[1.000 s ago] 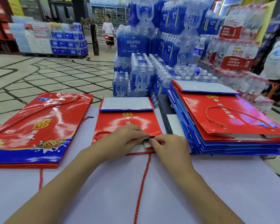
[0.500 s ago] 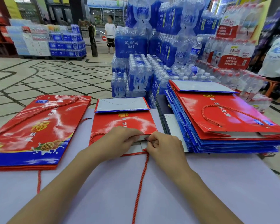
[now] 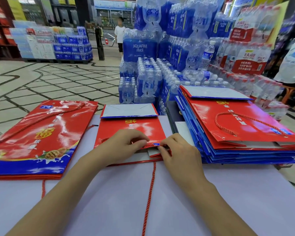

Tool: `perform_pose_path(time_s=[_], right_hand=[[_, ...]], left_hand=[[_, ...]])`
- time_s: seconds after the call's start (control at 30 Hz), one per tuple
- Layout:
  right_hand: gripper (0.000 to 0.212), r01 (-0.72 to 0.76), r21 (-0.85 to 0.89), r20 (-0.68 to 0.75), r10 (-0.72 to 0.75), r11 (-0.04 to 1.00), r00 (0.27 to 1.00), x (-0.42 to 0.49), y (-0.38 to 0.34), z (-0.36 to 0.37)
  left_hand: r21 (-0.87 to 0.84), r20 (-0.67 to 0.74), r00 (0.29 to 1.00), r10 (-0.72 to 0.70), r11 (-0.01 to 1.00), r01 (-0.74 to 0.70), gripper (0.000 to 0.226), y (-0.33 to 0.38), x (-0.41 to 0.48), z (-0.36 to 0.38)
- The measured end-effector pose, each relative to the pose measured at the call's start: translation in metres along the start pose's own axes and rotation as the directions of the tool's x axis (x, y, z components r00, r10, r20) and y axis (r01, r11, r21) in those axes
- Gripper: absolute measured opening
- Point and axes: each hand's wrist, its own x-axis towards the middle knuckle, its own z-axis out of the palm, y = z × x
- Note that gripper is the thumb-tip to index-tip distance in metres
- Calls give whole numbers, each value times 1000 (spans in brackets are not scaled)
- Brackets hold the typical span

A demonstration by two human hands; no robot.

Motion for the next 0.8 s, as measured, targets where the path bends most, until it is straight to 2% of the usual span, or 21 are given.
perform_pose_path(time_s=[0.13, 0.3, 0.4, 0.57, 0.6, 0.63, 0.7, 0.77, 0.8], right_hand=[[9, -3, -3, 143, 3, 1000, 990, -2, -5, 1], [7, 8, 13, 220, -10, 1000, 976, -3, -10, 0], [20, -42, 26, 241, 34, 999, 970, -4, -11, -3], [36, -100, -252, 183, 149, 962, 972, -2, -20, -8], [36, -107, -284, 199, 168, 953, 966, -2, -21, -7], [36, -122, -291, 219, 190, 949, 957, -3, -22, -7], [32, -184, -255, 233, 245, 949, 941, -1, -20, -7], [24, -294, -154, 224, 323, 943, 920, 1, -13, -8], [21, -356, -71, 222, 363, 932, 905, 2, -11, -10]], left_hand=[[128, -15, 999, 28, 991, -26, 13, -6, 4, 1], [189, -75, 997, 12, 982, 2, 11, -13, 6, 3], [255, -206, 975, 78, 967, -24, 19, -23, 7, -5], [305, -431, 892, 138, 952, 0, 22, -24, 3, -12], [310, -410, 899, 154, 951, -22, 23, -22, 2, -12], [309, -329, 932, 153, 950, -47, 26, -21, 2, -11], [312, -10, 998, 67, 948, -60, 42, -18, 0, -5], [358, 243, 968, -62, 933, -30, 60, -18, -2, 4], [381, 271, 959, -77, 924, -33, 67, -19, -3, 7]])
